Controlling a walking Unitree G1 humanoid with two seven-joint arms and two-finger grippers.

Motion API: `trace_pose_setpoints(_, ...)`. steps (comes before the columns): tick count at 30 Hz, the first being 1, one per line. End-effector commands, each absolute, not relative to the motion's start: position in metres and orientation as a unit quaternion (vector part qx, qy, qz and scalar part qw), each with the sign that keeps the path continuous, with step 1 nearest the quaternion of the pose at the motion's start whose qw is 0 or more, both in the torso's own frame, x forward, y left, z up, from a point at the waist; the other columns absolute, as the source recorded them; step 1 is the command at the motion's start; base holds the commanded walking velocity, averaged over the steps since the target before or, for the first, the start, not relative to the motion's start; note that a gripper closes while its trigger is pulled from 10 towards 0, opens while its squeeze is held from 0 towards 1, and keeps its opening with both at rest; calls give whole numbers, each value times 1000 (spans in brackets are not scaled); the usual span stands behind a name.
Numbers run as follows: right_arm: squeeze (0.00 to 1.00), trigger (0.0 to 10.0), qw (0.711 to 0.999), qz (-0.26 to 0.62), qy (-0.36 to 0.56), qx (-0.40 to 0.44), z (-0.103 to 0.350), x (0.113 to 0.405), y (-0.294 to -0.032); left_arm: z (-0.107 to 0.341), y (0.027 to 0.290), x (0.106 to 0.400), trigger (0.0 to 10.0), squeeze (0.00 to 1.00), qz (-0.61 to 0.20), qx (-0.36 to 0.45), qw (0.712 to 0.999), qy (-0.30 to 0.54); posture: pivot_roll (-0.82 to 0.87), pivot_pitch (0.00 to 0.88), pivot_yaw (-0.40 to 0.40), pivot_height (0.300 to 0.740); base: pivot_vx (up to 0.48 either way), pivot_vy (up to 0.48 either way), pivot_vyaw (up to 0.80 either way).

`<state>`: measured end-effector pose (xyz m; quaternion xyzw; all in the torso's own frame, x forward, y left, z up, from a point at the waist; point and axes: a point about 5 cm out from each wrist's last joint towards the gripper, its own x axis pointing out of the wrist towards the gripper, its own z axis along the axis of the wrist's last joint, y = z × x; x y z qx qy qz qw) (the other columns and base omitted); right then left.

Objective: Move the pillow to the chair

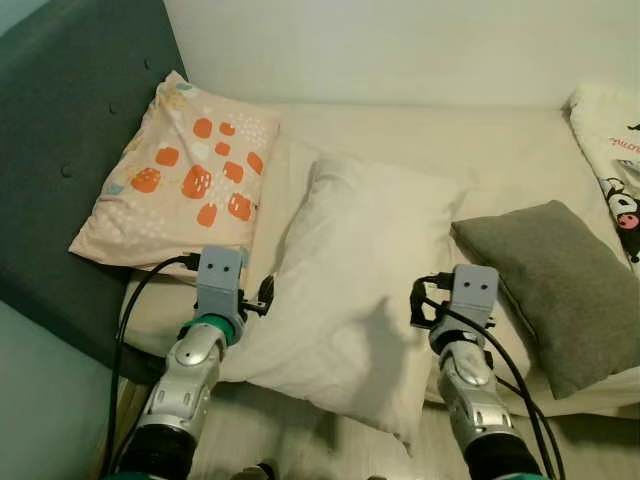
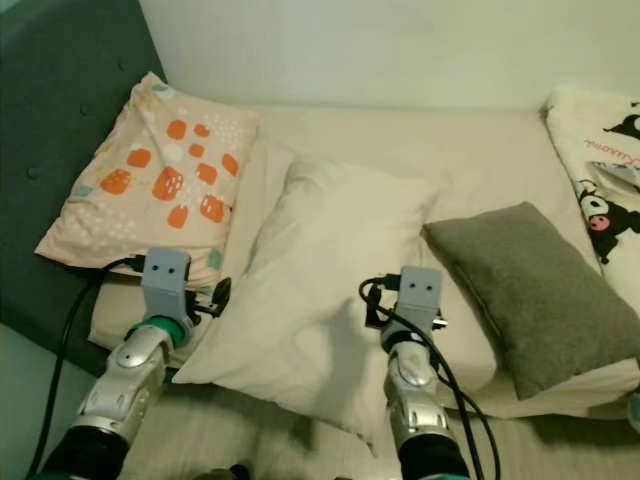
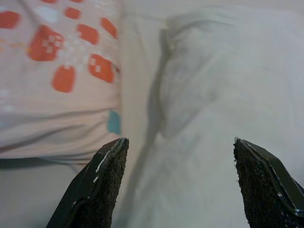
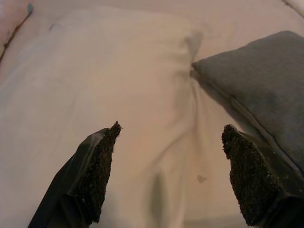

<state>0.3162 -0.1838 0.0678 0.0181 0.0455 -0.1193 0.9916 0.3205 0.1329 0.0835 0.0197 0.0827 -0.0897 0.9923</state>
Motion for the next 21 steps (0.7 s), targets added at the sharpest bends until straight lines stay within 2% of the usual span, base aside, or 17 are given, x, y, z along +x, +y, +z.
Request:
trace_pose_setpoints(1, 0, 10000, 991, -124, 52, 23, 62, 311, -185, 78, 134, 319, 10000, 0, -88, 29, 992, 91, 40, 46, 73, 740, 0, 0, 0)
trace_pose_setpoints(8, 0, 10000, 992, -110, 52, 45, 62, 311, -176, 79, 136, 317, 10000, 0, -77, 32, 993, 79, 45, 53, 85, 740, 0, 0, 0)
trace_pose_setpoints(9, 0, 10000, 994, -84, 55, 45, 61, 311, -168, 79, 140, 315, 10000, 0, -64, 35, 995, 71, 48, 54, 85, 740, 0, 0, 0)
trace_pose_setpoints(21, 0, 10000, 997, -16, 69, 44, 57, 310, -145, 86, 148, 313, 10000, 0, -31, 6, 999, 44, 64, 54, 77, 740, 21, 0, 0)
